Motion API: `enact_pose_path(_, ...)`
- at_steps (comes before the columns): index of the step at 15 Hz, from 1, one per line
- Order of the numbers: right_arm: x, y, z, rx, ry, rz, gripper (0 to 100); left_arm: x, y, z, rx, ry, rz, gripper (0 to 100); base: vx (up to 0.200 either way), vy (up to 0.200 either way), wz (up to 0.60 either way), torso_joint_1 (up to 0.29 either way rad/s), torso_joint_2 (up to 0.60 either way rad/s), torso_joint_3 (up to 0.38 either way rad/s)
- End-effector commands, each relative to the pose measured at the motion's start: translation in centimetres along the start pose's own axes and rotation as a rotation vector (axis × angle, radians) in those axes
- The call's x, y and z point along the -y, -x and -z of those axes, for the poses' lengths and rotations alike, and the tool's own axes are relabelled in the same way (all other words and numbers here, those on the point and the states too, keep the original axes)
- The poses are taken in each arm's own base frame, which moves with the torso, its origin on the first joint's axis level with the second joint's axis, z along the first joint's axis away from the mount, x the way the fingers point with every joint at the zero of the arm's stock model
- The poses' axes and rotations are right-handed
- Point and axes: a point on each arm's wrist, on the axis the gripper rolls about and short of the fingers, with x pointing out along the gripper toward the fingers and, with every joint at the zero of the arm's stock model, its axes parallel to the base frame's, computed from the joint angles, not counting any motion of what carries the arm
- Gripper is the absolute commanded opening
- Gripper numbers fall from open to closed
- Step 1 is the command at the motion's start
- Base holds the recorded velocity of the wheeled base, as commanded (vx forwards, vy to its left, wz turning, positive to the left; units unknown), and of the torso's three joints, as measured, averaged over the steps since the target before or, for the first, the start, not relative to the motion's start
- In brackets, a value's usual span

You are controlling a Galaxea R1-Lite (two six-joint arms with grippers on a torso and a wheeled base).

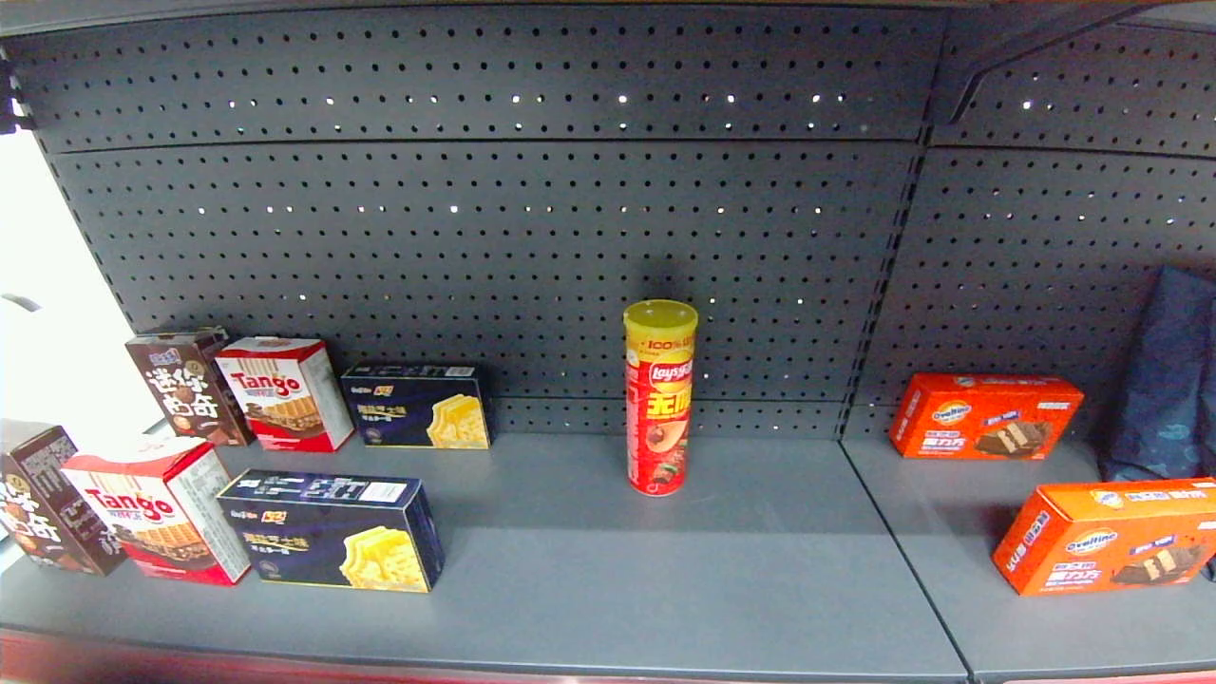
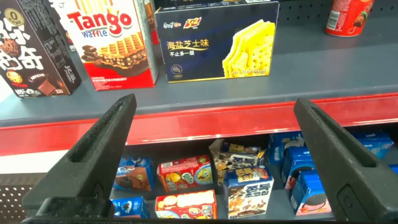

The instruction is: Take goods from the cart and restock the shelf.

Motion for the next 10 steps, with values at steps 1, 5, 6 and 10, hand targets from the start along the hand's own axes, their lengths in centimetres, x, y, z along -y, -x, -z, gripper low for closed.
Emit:
enact_pose_path(1,0.00,-0.01,-0.01,-0.002,0.000,0.000,100,0.00,0.00,0.00,0.000,-0.001,0.001,100,0.000,0.000,0.00,0.000,0.00,0.000)
enact_pose_path(5,0.00,-0.01,-0.01,-0.002,0.000,0.000,100,0.00,0.00,0.00,0.000,0.001,0.001,100,0.000,0.000,0.00,0.000,0.00,0.000)
enact_pose_path(6,0.00,-0.01,-0.01,-0.002,0.000,0.000,100,0.00,0.00,0.00,0.000,-0.001,-0.001,100,0.000,0.000,0.00,0.000,0.00,0.000)
enact_pose_path(10,0.00,-0.01,-0.01,-0.002,0.001,0.000,100,0.00,0.00,0.00,0.000,-0.001,0.001,100,0.000,0.000,0.00,0.000,0.00,0.000)
